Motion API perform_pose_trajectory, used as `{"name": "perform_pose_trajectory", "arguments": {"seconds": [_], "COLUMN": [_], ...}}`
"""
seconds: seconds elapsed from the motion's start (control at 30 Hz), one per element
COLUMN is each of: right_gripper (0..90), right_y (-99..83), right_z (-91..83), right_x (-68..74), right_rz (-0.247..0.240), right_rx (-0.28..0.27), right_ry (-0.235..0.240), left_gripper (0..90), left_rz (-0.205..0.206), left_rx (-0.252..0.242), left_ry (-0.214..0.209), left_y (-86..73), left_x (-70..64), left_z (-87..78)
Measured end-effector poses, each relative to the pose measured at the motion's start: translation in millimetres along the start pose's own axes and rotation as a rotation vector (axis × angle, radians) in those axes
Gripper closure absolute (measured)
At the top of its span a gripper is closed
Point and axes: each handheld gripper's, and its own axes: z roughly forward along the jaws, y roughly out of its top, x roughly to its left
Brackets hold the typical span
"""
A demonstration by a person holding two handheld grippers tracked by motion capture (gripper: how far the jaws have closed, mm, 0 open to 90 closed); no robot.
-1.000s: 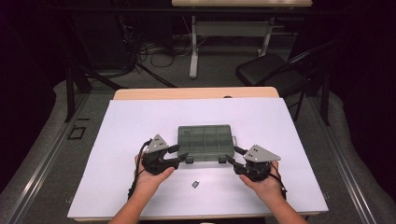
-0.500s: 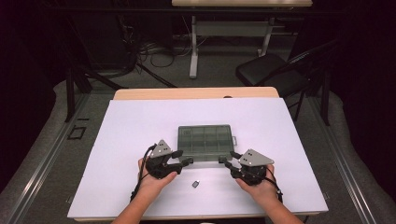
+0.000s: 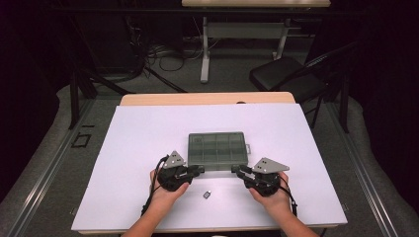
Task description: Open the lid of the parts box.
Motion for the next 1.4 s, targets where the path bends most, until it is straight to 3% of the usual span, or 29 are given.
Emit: {"name": "perform_pose_trajectory", "arguments": {"seconds": [0.13,0.27,0.4,0.53,0.73,1.4], "right_gripper": [80.5,88.3,90.0,90.0,90.0,90.0], "right_y": [-1.8,-4.5,-5.3,-6.7,-8.2,-10.6], "right_z": [1.3,4.3,7.7,12.0,14.8,21.2], "right_x": [-6.7,-13.9,-16.5,-17.4,-18.9,-19.0], "right_rz": [0.035,0.075,0.074,0.074,0.070,0.052], "right_rx": [0.009,0.024,0.031,0.056,0.077,0.103], "right_ry": [-0.002,0.019,0.018,0.015,0.012,-0.003], "left_gripper": [89.2,90.0,90.0,90.0,90.0,90.0], "left_rz": [-0.020,-0.055,-0.103,-0.121,-0.116,-0.100], "left_rx": [0.012,0.024,0.035,0.051,0.069,0.073], "left_ry": [-0.011,-0.010,-0.031,-0.029,0.000,0.005], "left_y": [-2.7,-5.6,-8.0,-9.7,-11.1,-10.1], "left_x": [1.6,5.3,11.1,14.4,18.2,19.4], "left_z": [2.7,5.4,6.2,7.2,7.5,15.1]}}
